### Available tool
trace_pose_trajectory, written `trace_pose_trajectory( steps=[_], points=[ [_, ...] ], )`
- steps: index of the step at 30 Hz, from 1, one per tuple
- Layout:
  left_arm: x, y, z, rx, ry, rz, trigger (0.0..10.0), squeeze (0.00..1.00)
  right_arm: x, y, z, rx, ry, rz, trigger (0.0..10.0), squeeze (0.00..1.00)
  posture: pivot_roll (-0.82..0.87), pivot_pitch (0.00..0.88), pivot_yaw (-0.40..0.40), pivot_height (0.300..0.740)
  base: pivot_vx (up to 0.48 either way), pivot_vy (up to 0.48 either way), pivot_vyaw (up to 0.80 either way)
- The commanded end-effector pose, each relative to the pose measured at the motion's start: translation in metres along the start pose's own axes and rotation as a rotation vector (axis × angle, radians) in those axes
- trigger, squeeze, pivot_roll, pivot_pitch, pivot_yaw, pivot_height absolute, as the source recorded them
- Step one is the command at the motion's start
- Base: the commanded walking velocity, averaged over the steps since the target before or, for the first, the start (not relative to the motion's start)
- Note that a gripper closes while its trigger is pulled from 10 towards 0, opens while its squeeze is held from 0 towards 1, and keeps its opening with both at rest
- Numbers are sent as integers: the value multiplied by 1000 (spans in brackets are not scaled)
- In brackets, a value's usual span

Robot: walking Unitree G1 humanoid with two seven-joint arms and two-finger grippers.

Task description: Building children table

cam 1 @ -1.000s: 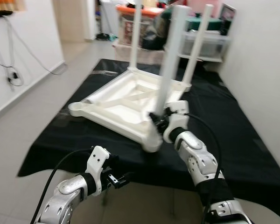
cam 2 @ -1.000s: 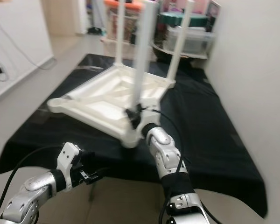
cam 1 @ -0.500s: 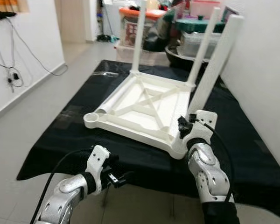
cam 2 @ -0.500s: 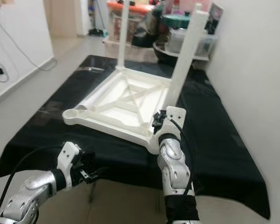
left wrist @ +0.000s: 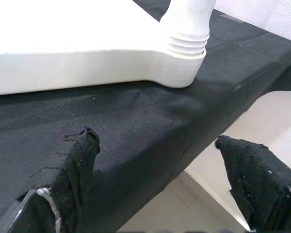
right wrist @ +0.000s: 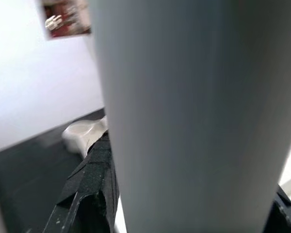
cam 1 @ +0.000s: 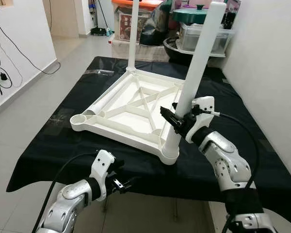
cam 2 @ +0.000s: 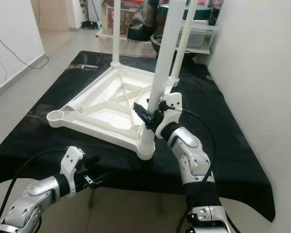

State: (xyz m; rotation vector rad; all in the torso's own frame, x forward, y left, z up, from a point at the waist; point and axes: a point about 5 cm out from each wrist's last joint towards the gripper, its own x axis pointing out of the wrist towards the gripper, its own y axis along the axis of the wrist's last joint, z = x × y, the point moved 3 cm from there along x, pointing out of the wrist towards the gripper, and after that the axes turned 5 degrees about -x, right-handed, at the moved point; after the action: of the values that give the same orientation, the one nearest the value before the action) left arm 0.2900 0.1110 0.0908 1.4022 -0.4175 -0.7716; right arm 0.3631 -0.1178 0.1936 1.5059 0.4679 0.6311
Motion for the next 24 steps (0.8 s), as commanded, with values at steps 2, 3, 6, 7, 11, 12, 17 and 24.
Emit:
trace_pose_trajectory(
  steps=[2, 3, 6, 7, 11, 12, 17, 24],
  points=[
    [4, 2, -1, 13, -4, -4, 10000, 0, 5, -22, -34, -25, 281, -83, 10000, 0, 93, 0, -113, 740, 0, 0, 0],
    [4, 2, -1, 13, -4, -4, 10000, 0, 5, -22, -34, -25, 281, -83, 10000, 0, 93, 0, -113, 740, 0, 0, 0],
    [4, 2, 0, 12, -9, -2, 10000, 0, 9, -22, -41, -40, 321, -89, 3765, 0, 94, 0, -112, 740, 0, 0, 0],
    [3, 1, 1, 13, -10, -4, 10000, 0, 13, -26, -43, -53, 315, -118, 0, 0, 91, 0, -109, 740, 0, 0, 0],
    [5, 1, 1, 15, -13, -4, 10000, 0, 32, -40, -18, 29, -36, -202, 0, 0, 92, 0, -105, 740, 0, 0, 0],
    [5, 2, 1, 16, -13, -3, 10000, 0, 33, -44, -9, 70, -153, -216, 0, 0, 92, 0, -104, 740, 0, 0, 0],
    [2, 1, -2, 21, -6, -7, 10000, 0, -3, -69, 34, 119, -668, -275, 0, 0, 86, 0, -102, 740, 0, 0, 0],
    [1, 1, -2, 16, 13, 0, 10000, 0, -55, -68, 48, 31, -1013, -261, 0, 0, 78, 0, -105, 740, 0, 0, 0]
  ],
)
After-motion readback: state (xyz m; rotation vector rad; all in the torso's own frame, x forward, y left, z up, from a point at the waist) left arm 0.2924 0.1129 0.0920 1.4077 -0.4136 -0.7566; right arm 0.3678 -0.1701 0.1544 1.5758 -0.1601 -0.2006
